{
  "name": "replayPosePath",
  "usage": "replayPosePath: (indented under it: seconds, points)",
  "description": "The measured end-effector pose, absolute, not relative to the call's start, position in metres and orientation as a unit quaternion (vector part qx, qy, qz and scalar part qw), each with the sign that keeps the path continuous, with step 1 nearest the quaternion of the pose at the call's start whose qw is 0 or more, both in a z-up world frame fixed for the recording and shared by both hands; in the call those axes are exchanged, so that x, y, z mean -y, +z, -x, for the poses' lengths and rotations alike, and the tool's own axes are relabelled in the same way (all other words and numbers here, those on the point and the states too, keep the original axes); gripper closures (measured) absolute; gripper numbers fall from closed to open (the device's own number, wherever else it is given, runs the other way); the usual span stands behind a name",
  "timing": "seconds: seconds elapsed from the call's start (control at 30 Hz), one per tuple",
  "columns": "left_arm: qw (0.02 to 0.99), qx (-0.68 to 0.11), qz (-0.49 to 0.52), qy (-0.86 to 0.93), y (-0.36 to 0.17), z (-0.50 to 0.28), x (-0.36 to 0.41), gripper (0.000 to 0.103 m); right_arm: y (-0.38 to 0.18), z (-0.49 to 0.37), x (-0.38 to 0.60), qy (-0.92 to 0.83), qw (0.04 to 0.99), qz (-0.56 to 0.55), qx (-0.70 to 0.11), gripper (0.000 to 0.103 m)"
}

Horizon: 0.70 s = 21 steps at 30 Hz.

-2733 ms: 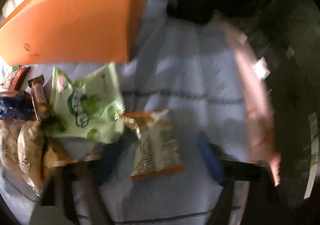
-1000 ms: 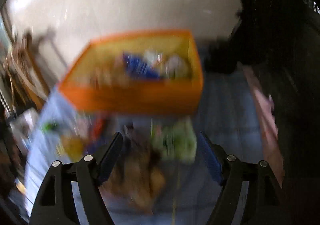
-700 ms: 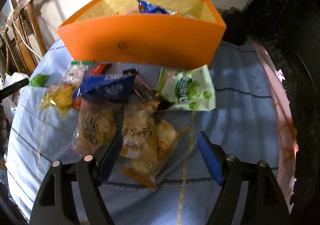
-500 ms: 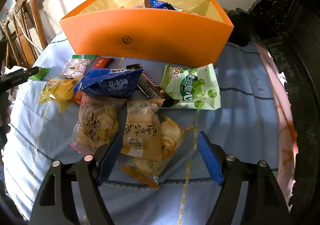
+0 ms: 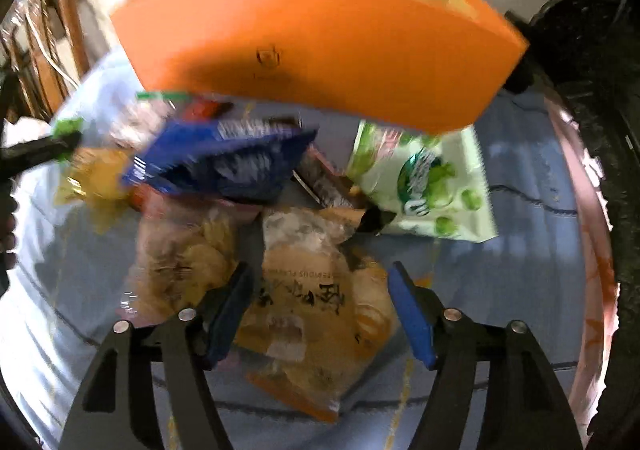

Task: Organize snacks
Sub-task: 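Grasp the green candy bag with the left tool while the right tool grasps the brown-printed bag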

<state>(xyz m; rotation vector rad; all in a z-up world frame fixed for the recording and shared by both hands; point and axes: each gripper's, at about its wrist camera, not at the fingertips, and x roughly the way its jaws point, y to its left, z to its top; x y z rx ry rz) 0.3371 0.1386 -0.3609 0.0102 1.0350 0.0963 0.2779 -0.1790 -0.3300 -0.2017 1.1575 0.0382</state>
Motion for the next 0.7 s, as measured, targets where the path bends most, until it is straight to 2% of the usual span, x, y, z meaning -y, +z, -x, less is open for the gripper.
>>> replayPosePath:
  seconds: [0.03, 0.07, 0.13, 0.4, 0.7]
  points:
    - [0.870, -0.492, -0.012, 0.034, -0.360, -0.336, -0.135, 0.053, -0.330, -0.278, 0.176, 0.013, 0.831, 0.111, -0.544, 0.047]
    - [0.871, -0.491, -0.021, 0.019, -0.358, -0.334, -0.131, 0.063, -0.327, -0.278, 0.176, 0.016, 0.833, 0.110, -0.542, 0.064]
    - [0.874, -0.484, -0.041, 0.000, -0.355, -0.328, -0.120, 0.065, -0.321, -0.279, 0.181, 0.028, 0.831, 0.069, -0.551, 0.069]
    - [0.885, -0.460, 0.002, -0.078, -0.334, -0.287, -0.097, 0.066, -0.286, -0.242, 0.197, 0.045, 0.852, 0.030, -0.520, 0.069]
    - [0.903, -0.400, -0.020, -0.157, -0.245, -0.243, -0.021, 0.066, -0.216, -0.226, 0.214, 0.028, 0.888, 0.005, -0.460, 0.069]
